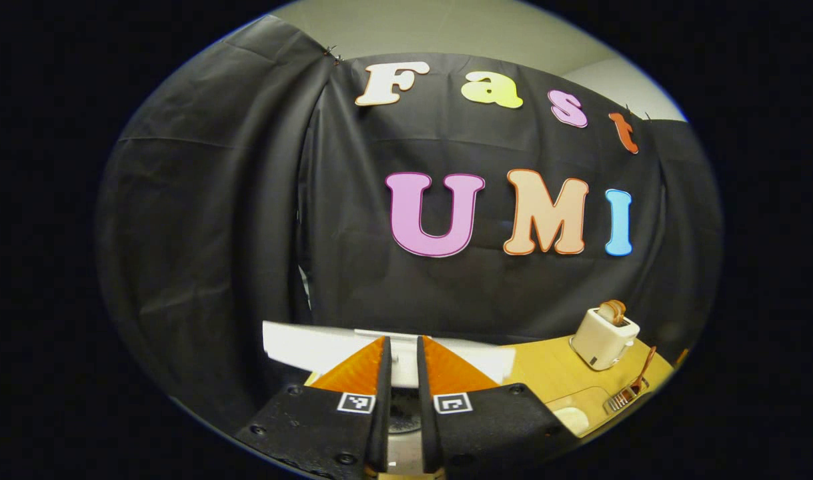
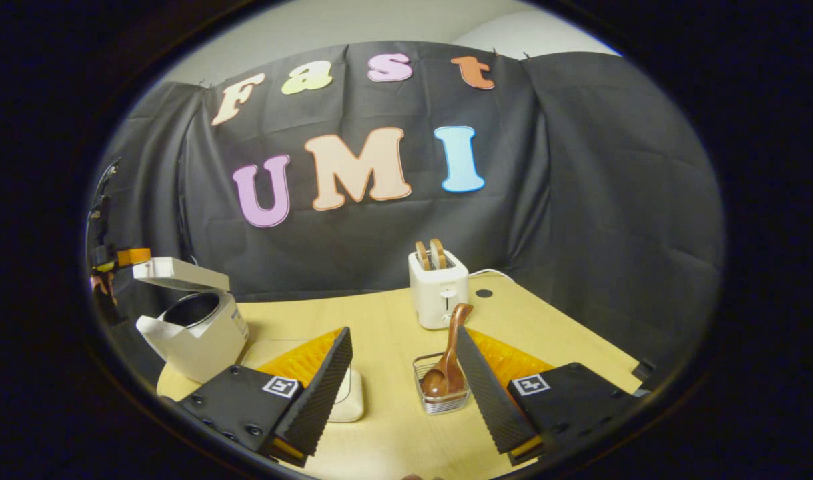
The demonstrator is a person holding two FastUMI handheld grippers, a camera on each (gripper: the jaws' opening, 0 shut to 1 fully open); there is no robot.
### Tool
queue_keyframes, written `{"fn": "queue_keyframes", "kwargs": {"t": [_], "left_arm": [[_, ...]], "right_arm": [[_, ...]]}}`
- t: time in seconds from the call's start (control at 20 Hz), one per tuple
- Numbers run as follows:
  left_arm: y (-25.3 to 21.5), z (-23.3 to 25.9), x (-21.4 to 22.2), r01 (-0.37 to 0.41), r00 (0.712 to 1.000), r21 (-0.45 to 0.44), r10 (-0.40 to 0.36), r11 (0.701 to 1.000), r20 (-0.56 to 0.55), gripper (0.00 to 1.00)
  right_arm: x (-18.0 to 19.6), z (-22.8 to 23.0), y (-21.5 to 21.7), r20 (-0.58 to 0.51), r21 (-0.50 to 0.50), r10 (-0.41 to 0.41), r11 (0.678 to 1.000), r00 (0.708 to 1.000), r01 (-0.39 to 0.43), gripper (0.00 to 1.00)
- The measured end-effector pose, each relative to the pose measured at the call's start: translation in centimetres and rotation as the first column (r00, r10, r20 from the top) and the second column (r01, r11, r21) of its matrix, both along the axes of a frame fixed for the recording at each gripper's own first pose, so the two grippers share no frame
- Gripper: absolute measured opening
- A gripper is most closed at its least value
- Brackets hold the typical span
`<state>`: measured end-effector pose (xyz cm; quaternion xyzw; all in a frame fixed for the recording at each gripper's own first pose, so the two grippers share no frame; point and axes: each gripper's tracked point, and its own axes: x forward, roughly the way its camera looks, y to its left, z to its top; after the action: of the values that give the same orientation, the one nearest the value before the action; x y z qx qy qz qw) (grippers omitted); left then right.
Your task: Close the left gripper, press the button to open the rice cooker; take a wooden spoon from the chopstick holder with the right hand, scoop a spoonful of rice and pour it into the rice cooker, then put the wooden spoon back into the chopstick holder.
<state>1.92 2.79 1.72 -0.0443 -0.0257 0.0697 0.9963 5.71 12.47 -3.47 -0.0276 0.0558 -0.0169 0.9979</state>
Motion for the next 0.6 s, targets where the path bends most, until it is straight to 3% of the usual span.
{"fn": "queue_keyframes", "kwargs": {"t": [0.25, 0.35, 0.4, 0.5, 0.6], "left_arm": [[-0.3, -0.8, -0.9, -0.031, 0.999, -0.053, 0.029, 0.998, -0.043, 0.45], [0.0, -1.3, -1.5, -0.058, 0.997, -0.063, 0.055, 0.996, -0.058, 0.72], [0.1, -1.3, -1.6, -0.07, 0.996, -0.071, 0.066, 0.995, -0.062, 0.81], [0.4, -1.4, -1.8, -0.101, 0.993, -0.08, 0.096, 0.992, -0.066, 0.9], [1.0, -1.6, -2.1, -0.132, 0.989, -0.076, 0.126, 0.988, -0.072, 0.94]], "right_arm": [[1.0, -0.1, -0.5, -0.007, 0.01, 0.013, 1.0, 1.0, -0.013, 0.99], [1.5, -0.4, -0.7, -0.02, 0.011, 0.023, 1.0, 1.0, -0.022, 0.99], [1.6, -0.5, -0.8, -0.028, 0.015, 0.028, 1.0, 0.999, -0.028, 0.99], [2.0, -0.8, -0.8, -0.046, 0.023, 0.037, 0.999, 0.998, -0.036, 0.99], [2.3, -1.3, -0.9, -0.064, 0.031, 0.042, 0.999, 0.997, -0.04, 0.99]]}}
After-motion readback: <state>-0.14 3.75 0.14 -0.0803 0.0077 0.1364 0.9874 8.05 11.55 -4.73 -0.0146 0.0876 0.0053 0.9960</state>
